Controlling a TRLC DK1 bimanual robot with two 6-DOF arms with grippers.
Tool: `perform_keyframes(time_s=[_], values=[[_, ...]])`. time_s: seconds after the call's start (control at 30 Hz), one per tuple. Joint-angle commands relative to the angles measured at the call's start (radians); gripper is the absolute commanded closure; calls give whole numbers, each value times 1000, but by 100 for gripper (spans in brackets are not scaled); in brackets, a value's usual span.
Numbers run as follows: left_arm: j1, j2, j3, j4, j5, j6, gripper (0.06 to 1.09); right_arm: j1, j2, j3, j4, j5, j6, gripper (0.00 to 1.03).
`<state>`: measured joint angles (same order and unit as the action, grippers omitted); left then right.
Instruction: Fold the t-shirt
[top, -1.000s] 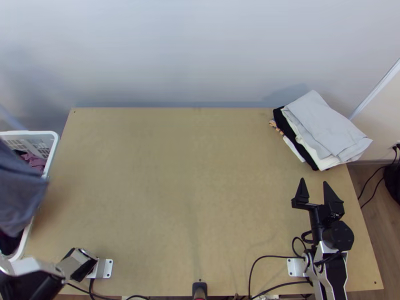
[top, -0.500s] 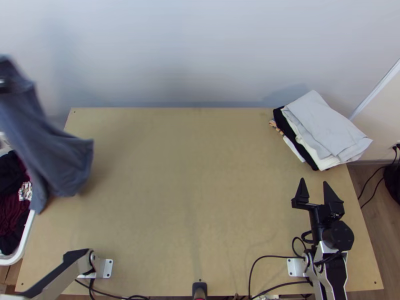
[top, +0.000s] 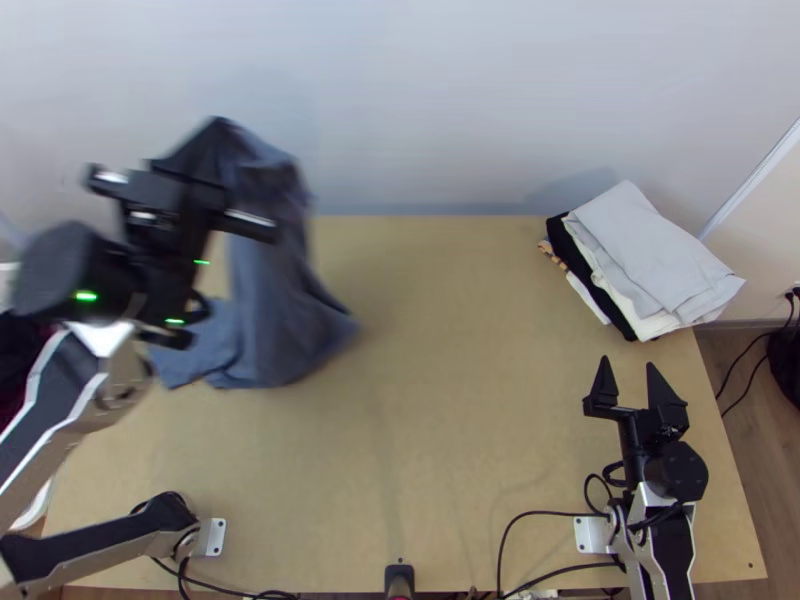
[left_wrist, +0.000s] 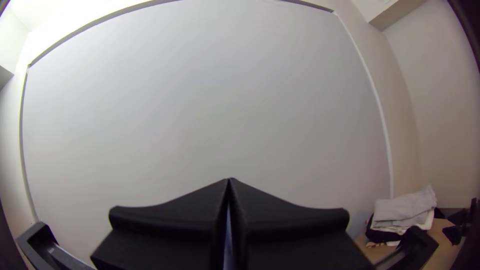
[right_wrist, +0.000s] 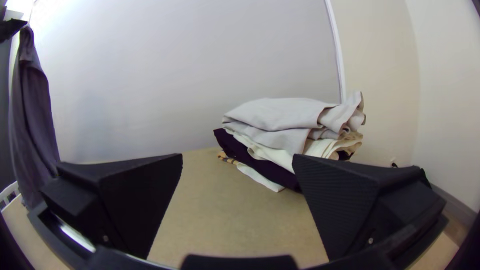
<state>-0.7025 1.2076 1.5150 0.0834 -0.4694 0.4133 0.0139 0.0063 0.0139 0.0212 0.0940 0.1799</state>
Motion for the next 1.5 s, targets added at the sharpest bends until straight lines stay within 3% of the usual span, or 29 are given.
perform_keyframes(time_s=[0.0,0.37,0.87,1.47], values=[[-84,44,28,82,-48,18,105,8,-8,-8,-15,9,16,3],[-109,210,-47,156,-78,-122,105,8,-8,-8,-15,9,16,3],[221,478,-159,251,-17,-360,105,8,-8,-8,-15,9,16,3],[508,486,-470,326,60,-403,105,8,-8,-8,-15,9,16,3]])
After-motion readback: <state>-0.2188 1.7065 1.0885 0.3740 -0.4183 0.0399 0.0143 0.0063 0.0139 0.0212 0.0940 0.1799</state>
